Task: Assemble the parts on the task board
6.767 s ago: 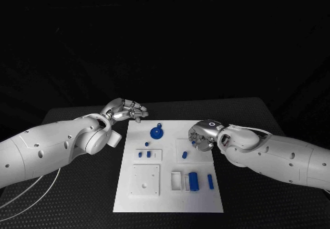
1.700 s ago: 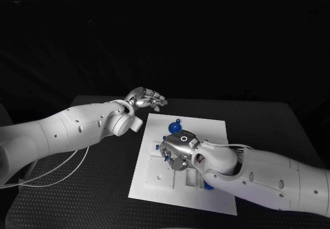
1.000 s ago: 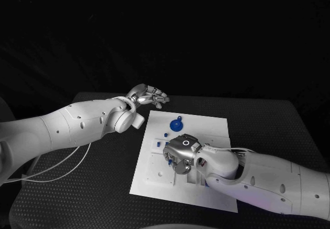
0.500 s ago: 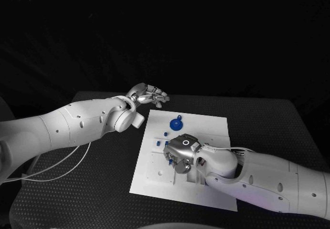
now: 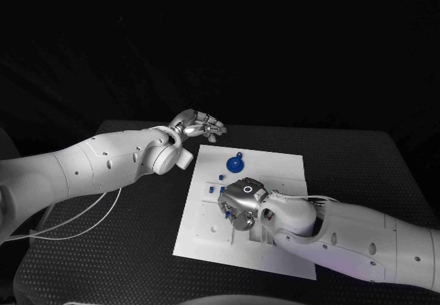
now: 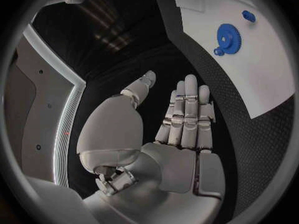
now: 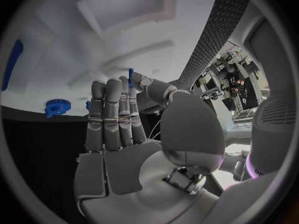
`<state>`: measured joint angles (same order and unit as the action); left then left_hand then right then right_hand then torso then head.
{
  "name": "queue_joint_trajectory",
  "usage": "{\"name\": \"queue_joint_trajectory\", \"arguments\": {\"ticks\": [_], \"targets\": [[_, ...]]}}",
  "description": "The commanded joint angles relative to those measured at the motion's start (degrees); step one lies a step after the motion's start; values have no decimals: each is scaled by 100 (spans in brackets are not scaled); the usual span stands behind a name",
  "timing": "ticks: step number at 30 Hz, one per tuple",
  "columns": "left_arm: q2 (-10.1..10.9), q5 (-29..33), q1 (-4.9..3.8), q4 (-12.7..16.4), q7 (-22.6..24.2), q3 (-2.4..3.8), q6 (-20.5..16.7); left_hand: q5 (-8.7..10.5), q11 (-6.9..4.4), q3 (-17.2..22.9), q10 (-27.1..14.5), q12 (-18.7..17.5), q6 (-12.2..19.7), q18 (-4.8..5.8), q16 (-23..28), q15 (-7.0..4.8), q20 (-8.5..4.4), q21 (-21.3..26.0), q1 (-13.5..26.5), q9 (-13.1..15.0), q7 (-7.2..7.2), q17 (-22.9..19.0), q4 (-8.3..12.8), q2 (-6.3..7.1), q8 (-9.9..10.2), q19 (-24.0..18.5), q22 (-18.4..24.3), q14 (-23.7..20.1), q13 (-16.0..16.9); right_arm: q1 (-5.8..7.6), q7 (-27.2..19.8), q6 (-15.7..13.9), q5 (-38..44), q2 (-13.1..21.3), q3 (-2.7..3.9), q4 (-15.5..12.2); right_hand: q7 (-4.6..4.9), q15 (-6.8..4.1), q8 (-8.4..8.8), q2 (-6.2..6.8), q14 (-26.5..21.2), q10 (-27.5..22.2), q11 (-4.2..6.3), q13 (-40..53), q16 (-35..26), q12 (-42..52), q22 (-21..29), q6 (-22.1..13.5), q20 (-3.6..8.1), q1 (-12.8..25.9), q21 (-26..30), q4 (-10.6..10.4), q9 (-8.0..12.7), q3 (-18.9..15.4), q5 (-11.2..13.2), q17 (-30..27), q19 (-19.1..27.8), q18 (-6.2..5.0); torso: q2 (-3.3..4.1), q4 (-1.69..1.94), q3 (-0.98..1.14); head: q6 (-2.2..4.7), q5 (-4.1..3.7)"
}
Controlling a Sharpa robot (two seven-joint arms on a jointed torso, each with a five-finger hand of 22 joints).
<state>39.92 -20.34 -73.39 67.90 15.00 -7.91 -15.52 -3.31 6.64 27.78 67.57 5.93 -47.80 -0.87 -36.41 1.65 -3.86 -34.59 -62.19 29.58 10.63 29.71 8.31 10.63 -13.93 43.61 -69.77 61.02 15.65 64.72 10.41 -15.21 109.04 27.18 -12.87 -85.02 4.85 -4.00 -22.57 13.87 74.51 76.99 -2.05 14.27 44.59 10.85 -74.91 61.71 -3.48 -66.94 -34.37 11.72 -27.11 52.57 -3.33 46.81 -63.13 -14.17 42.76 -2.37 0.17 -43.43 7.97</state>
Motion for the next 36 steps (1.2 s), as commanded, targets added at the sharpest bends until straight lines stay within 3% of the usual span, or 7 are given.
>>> {"name": "queue_joint_trajectory", "arguments": {"ticks": [1,36], "targets": [[-4,37,-8,18,54,4,72,1,-9,-8,-16,-3,33,-60,36,23,10,41,15,-9,9,11,-29,-42,-15,-11,-8,-11,-9,-17,-21,98,46,0,-15,9,8,-23,-35,-42,2,46,11,7,19,-38,-124,51,39,-2,-35,39,-11,5,-26,10,-8,-83,-1,1,-1,-5,-10],[14,37,-8,9,25,4,106,2,-5,-11,-26,-5,46,-57,53,27,13,56,18,-12,12,27,-44,-40,-21,-21,-18,-21,-14,-36,30,-24,-22,25,-47,-7,7,-24,-29,-59,2,50,12,27,19,-50,-123,52,41,19,-46,60,-27,8,-26,19,-3,-83,-1,2,-2,-31,-35]]}}
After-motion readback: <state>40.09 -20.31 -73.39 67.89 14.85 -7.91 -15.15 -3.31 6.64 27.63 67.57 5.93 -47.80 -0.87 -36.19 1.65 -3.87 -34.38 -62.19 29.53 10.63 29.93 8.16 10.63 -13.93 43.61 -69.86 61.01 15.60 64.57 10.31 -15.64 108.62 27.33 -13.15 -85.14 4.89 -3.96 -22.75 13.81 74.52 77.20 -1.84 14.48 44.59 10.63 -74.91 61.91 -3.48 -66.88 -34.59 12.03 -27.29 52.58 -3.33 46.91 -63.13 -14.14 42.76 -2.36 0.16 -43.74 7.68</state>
